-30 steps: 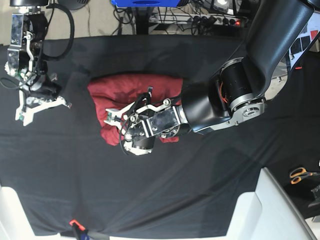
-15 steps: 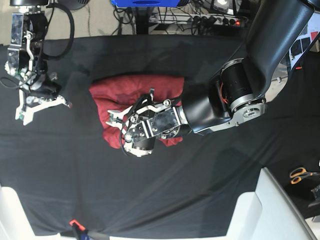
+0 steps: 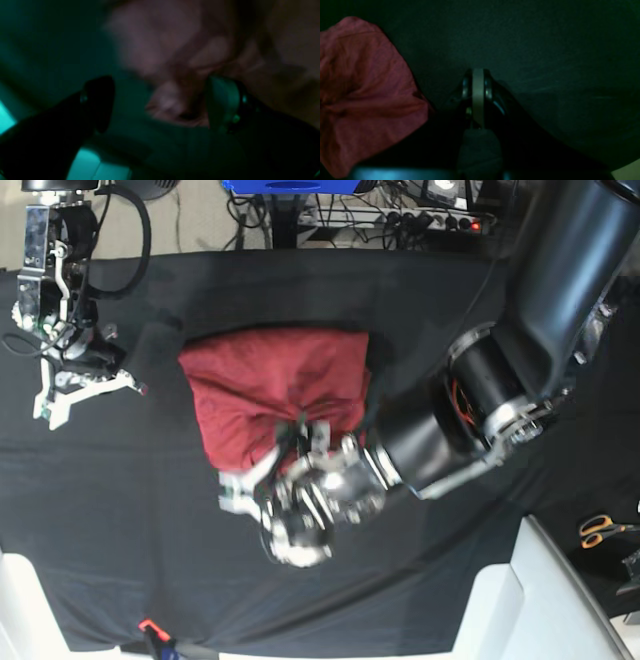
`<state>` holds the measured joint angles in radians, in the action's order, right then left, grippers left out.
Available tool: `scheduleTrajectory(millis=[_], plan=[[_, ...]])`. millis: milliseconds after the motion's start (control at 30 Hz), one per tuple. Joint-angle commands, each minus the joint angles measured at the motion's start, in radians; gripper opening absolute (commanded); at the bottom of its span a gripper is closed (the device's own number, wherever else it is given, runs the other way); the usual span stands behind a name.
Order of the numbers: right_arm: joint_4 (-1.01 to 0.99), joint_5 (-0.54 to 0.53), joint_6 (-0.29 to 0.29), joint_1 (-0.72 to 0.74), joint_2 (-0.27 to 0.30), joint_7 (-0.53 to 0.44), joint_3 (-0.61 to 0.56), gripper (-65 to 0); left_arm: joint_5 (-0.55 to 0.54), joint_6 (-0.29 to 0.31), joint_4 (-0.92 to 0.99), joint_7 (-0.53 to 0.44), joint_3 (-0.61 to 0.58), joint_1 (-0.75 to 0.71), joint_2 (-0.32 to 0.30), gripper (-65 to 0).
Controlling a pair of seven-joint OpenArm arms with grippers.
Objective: Fold the T-shirt properly
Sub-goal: 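Hold the shirt with the left gripper and drag it toward the table center, then flatten the shirt's top layer with the left gripper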
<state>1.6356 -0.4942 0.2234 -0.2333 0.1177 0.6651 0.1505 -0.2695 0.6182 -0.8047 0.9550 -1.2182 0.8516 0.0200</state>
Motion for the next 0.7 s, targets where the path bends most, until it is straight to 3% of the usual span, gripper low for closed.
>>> scheduleTrajectory(millis=[0, 200, 300, 333, 367, 400, 433, 467, 567, 667], plan=[[0.016, -0.002, -0.006, 0.007, 0.009, -0.017, 0.004, -64.8, 0.0, -0.002, -0.02, 0.014, 0.025, 0.031, 0.011, -8.7], [0.016, -0.002, -0.006, 0.007, 0.009, -0.017, 0.004, -64.8, -0.007, -0.002, -0.166, 0.051, 0.171, 0.028, -0.025, -9.2], [0.016, -0.002, -0.006, 0.005, 0.012, -0.017, 0.004, -64.8, 0.0, -0.002, -0.298, 0.152, 0.291, -0.033, -0.045, -12.3], [0.016, -0.002, -0.006, 0.004, 0.012, -0.017, 0.004, -64.8, 0.0, -0.002, -0.362, 0.178, 0.315, -0.056, -0.064, -18.3], [0.016, -0.002, -0.006, -0.004, 0.014, -0.017, 0.007, -64.8, 0.0, -0.002, -0.453, 0.21, 0.341, -0.102, -0.091, -29.9], [0.018, -0.002, -0.006, -0.008, 0.014, -0.017, 0.007, -64.8, 0.0, -0.002, -0.534, 0.235, 0.363, -0.136, -0.113, -42.9], [0.018, -0.002, -0.006, -0.011, 0.014, -0.017, 0.008, -64.8, 0.0, -0.008, -0.626, 0.256, 0.381, -0.177, -0.137, -61.4], [0.018, -0.002, -0.006, -0.013, 0.014, -0.017, 0.008, -64.8, 0.0, -0.01, -0.691, 0.273, 0.398, -0.213, -0.162, -65.0], [0.018, -0.001, -0.006, -0.015, 0.015, -0.017, 0.008, -64.8, 0.0, -0.028, -0.847, 0.318, 0.466, -0.348, -0.228, -65.0], [0.018, 0.001, -0.006, -0.019, 0.015, -0.017, 0.01, -64.8, 0.0, -0.031, -0.895, 0.281, 0.484, -0.449, -0.294, -65.0]])
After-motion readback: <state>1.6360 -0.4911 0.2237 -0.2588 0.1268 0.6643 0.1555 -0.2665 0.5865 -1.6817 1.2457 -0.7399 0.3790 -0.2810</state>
